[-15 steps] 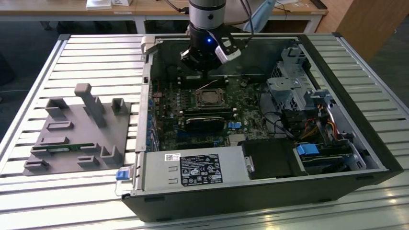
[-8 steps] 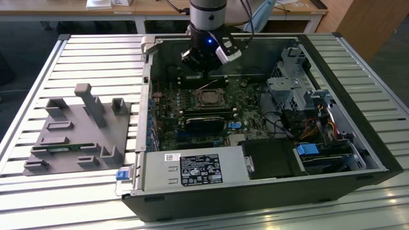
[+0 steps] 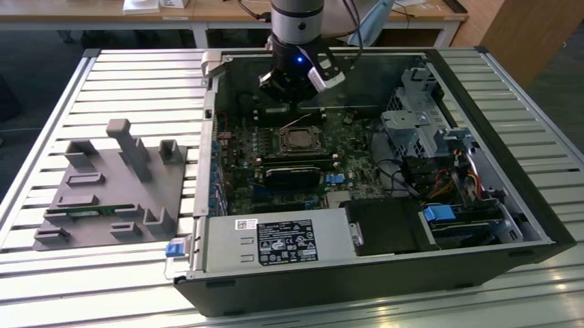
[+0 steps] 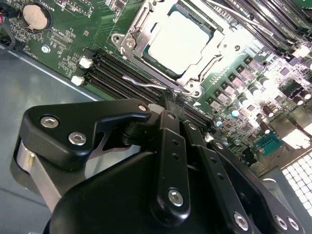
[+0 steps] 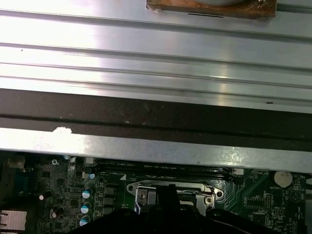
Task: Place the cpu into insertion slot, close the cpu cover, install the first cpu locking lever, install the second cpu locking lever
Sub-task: 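Install the first cpu locking lever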
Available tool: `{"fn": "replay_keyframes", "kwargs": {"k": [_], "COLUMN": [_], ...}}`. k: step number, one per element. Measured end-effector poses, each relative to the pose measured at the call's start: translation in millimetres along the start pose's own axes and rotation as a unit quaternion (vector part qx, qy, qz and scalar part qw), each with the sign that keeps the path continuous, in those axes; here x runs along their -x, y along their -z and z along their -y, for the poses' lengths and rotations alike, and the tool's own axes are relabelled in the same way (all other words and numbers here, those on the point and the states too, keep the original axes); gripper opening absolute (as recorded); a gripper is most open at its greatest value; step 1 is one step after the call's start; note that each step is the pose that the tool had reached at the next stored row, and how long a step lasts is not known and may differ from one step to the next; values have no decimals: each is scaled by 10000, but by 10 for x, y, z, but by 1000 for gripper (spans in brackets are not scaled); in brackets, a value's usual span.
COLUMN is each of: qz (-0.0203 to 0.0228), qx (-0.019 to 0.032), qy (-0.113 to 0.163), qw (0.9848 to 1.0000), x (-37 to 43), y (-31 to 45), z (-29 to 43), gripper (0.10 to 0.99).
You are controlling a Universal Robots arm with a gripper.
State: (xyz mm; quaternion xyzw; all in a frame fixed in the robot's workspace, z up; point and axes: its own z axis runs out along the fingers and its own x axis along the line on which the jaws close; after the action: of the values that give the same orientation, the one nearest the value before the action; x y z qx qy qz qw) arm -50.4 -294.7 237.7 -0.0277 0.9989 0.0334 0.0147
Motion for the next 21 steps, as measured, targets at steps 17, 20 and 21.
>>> {"fn": "replay_keyframes", "kwargs": {"k": [17, 20, 21], "qz": [-7, -7, -7], "qx": [-2, -2, -1], "qy": [-1, -1, -1], "qw": [10000, 10000, 10000], "x": [71, 76, 78], "y": [-90, -91, -92], "z": [-16, -16, -16], "gripper": [106, 106, 106]}}
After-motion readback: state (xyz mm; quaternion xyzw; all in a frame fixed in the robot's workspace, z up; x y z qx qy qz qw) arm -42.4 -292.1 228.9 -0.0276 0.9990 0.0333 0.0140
